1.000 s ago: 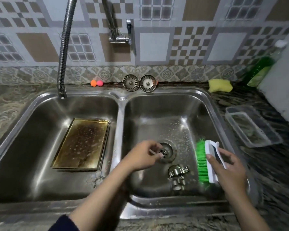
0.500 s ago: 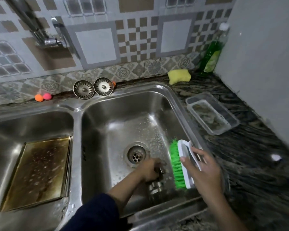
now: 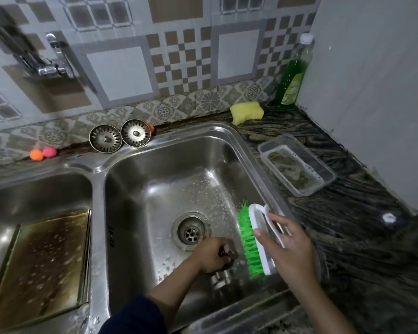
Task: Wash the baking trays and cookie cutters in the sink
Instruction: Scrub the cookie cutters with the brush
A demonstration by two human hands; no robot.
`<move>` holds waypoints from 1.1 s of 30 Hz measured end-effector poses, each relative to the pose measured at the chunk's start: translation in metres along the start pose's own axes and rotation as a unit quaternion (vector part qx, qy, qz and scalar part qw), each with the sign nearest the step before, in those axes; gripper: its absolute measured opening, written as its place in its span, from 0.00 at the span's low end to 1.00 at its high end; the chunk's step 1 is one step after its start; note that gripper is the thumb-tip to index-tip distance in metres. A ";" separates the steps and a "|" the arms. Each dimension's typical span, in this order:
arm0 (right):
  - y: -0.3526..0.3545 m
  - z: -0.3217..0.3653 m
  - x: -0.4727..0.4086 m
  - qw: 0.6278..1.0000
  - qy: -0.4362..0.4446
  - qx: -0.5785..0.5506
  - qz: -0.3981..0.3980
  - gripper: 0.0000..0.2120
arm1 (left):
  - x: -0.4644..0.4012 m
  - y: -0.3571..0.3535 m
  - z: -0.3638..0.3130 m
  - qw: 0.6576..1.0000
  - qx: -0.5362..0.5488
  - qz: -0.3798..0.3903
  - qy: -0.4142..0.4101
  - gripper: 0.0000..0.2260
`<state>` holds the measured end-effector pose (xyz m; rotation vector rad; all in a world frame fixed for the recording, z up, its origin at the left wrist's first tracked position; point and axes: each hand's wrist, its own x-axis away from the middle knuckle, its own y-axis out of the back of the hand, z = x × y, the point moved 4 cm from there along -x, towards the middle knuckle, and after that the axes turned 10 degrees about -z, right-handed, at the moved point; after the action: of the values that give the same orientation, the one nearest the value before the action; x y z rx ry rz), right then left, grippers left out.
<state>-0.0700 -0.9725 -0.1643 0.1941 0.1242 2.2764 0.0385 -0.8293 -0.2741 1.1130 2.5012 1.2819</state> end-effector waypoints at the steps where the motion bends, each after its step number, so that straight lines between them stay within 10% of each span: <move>1: 0.001 0.001 0.000 1.000 0.002 -0.002 -0.003 0.18 | 0.001 0.001 0.001 1.000 0.024 -0.015 0.007 0.06; 14: 0.033 0.106 -0.077 0.986 0.143 0.033 -0.076 0.20 | 0.025 0.050 -0.023 0.882 0.390 -0.232 0.125 0.12; 22: 0.008 0.108 -0.181 0.917 0.199 0.344 0.024 0.25 | 0.032 0.050 -0.026 0.851 0.408 -0.278 0.178 0.07; 33: 0.008 0.071 -0.195 0.902 0.209 0.371 0.072 0.25 | 0.036 0.064 -0.024 0.816 0.430 -0.296 0.250 0.09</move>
<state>0.0627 -1.1232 -0.1129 0.1010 1.2440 2.2762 0.0383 -0.7970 -0.2038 -0.0885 3.5163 0.2324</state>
